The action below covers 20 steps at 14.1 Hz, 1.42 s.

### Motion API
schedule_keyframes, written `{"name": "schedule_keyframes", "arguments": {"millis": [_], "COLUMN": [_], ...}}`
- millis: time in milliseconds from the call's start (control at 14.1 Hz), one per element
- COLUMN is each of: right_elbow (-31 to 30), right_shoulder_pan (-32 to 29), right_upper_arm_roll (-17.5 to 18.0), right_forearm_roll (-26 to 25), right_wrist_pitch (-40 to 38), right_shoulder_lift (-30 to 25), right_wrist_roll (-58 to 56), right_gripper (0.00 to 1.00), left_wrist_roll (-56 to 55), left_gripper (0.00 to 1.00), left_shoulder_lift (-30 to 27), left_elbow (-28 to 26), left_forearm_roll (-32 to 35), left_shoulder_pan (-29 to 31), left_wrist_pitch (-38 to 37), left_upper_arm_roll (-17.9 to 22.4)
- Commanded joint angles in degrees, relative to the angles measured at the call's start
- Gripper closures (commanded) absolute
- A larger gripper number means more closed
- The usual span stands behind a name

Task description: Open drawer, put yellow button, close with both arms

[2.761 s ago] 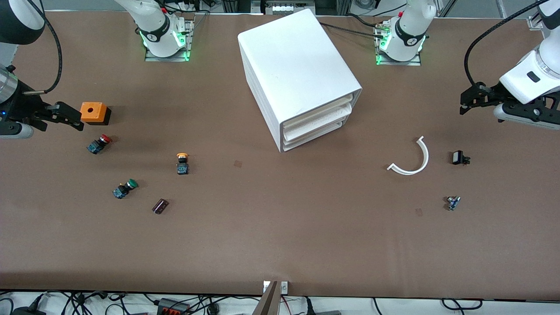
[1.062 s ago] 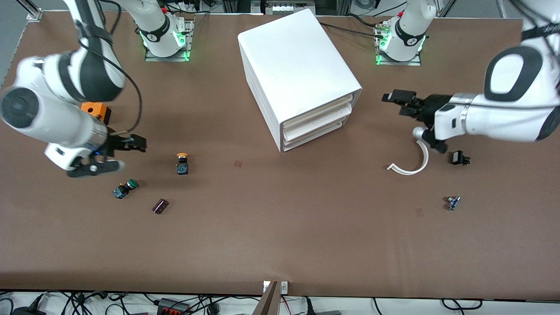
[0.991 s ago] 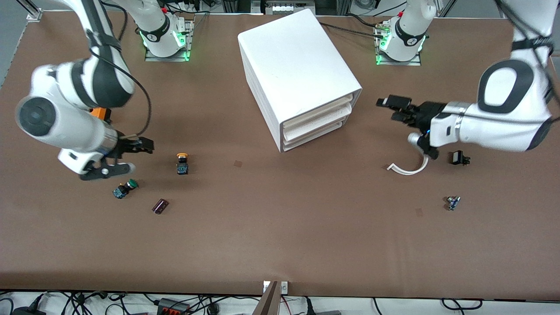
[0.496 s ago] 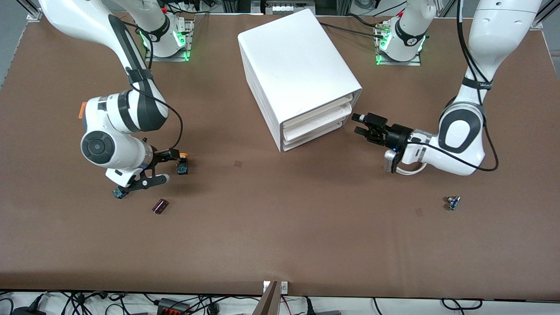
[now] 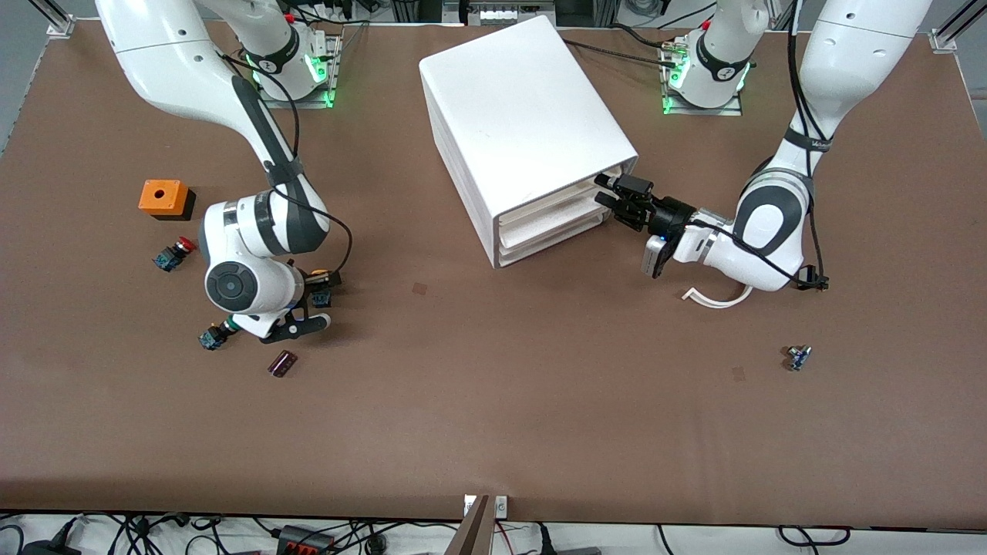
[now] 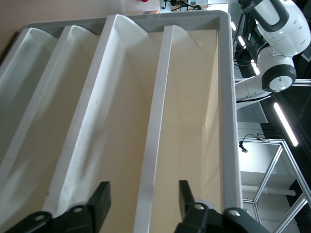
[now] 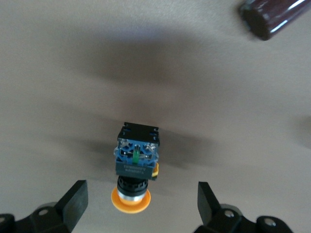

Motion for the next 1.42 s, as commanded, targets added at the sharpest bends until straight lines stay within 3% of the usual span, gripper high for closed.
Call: {"name": "schedule_keyframes", "arguments": {"millis": [0, 71, 142, 354, 496, 637, 920, 1133, 1345], "right_elbow": [-3.62, -3.62, -3.71, -3.62, -3.62, -3.62, -3.62, -2.05, 5.49], "right_shoulder_pan": [0.7, 0.61, 0.61, 0.7, 0.61, 0.35, 0.08, 0.17, 0.78], "right_upper_arm_roll": [-0.26, -0.26, -0.26, -0.26, -0.26, -0.26, -0.26, -0.26, -0.26], "right_forearm_roll": [0.85, 0.85, 0.85, 0.85, 0.85, 0.85, 0.85, 0.85, 0.85], "right_wrist_pitch": [3.93, 3.86, 3.77, 3.51, 3.24, 3.24, 3.07, 0.79, -6.32], "right_shoulder_lift": [-0.86, -0.86, -0.34, 0.28, 0.28, 0.28, -0.15, -2.43, -4.64], "right_wrist_roll": [0.34, 0.42, 0.51, 1.57, 1.57, 1.57, 1.65, 0.69, 0.95], "right_gripper": [0.0, 0.0, 0.0, 0.02, 0.17, 0.45, 0.82, 0.94, 0.99], "left_wrist_roll": [3.71, 3.9, 3.81, 3.9, 3.72, 2.93, 2.67, -0.57, -1.46], "left_gripper": [0.67, 0.8, 0.86, 0.96, 1.0, 1.0, 0.99, 0.97, 0.97], "left_shoulder_lift": [-2.16, -2.07, -2.07, -1.81, -1.72, -0.58, 7.67, 11.9, 12.43], "left_elbow": [-2.61, -2.43, -2.43, -2.26, -1.47, 1.77, 14.23, 22.33, 24.72], "left_forearm_roll": [-1.74, -1.74, -1.74, -1.65, -1.48, -0.86, 4.3, 6.08, 8.98], "left_shoulder_pan": [0.24, 0.16, 0.16, 0.16, 0.07, 0.16, 0.77, 0.86, 0.86], "left_wrist_pitch": [0.57, 0.65, 0.65, 0.65, 0.74, 0.74, 0.74, 0.65, 0.74], "left_upper_arm_roll": [-0.53, -0.53, -0.53, -0.53, -0.53, -0.09, 0.7, 3.24, 3.69]}}
